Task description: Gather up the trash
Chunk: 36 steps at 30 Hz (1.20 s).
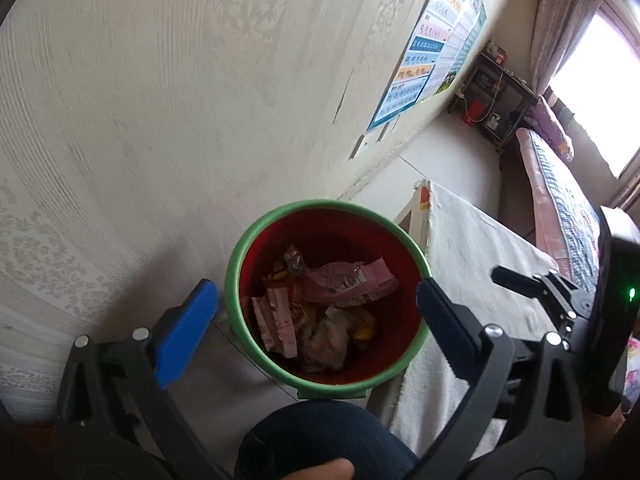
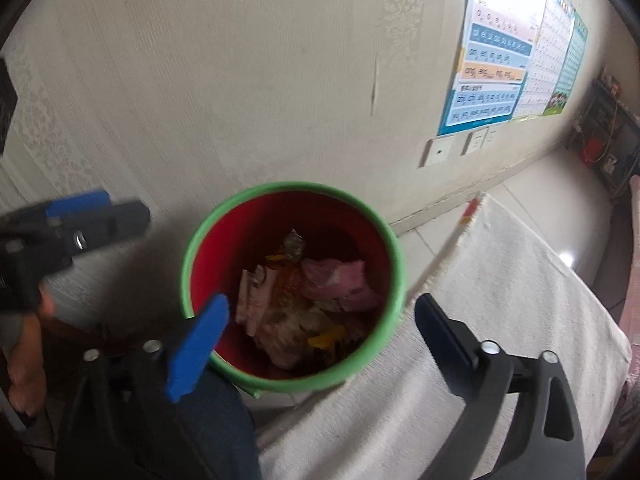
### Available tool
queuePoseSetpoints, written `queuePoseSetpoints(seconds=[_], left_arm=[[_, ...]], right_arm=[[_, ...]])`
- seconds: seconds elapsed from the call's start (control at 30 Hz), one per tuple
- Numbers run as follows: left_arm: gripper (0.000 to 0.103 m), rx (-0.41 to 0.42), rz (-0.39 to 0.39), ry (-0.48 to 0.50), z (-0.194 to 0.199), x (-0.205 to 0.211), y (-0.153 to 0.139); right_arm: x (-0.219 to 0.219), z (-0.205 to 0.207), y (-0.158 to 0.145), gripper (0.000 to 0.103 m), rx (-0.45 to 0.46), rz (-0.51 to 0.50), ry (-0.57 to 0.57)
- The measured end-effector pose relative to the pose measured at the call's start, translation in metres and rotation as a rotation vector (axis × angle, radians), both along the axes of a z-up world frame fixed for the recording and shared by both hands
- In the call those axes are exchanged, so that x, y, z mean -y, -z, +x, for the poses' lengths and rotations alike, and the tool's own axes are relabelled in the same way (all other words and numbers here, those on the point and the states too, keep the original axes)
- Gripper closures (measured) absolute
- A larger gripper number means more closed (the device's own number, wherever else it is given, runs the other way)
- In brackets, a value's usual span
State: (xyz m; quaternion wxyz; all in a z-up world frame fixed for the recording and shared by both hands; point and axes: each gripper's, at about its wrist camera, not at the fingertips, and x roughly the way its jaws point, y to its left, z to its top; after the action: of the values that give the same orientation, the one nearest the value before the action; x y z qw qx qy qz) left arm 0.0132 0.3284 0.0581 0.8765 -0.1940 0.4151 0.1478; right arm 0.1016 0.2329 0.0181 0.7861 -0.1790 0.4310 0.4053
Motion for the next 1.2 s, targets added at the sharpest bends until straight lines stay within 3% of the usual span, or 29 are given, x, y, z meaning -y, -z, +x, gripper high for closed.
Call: queuePoseSetpoints(seconds=[0.23, 0.33, 0.47, 0.57, 0.97, 1.1, 1.2], left_arm=[[0.005, -0.012, 0.086, 0.055, 0.006, 0.036, -0.001], [0.005, 0.073, 0.142, 0.064, 0.002, 0.062, -0.004], [0.005, 0.108, 0.141, 0.155, 0.003, 0.102, 0.0], [0.005, 0.13, 0.189, 0.188, 0.002, 0.134, 0.003], [0.005, 0.174, 0.094, 0.257, -0.017, 0.237, 0.041], [0.005, 0.172, 0.15, 0.292, -0.025, 0.261, 0.046], [0.005, 0.179, 0.213, 0.311, -0.028, 0.274, 0.044]], right_arm=[[0.061, -0.006, 0.01, 0.009, 0.033, -0.021, 0.084], [0.1, -0.009, 0.003, 0.009, 0.063, 0.024, 0.171], [0.159, -0.018, -0.009, 0.007, 0.124, 0.095, 0.283], [0.198, -0.027, -0.015, 0.007, 0.165, 0.119, 0.354], [0.334, -0.065, 0.009, 0.007, 0.235, 0.095, 0.645], [0.355, -0.079, 0.017, 0.007, 0.275, 0.105, 0.683], [0.365, -0.079, 0.02, 0.007, 0.237, 0.146, 0.705]])
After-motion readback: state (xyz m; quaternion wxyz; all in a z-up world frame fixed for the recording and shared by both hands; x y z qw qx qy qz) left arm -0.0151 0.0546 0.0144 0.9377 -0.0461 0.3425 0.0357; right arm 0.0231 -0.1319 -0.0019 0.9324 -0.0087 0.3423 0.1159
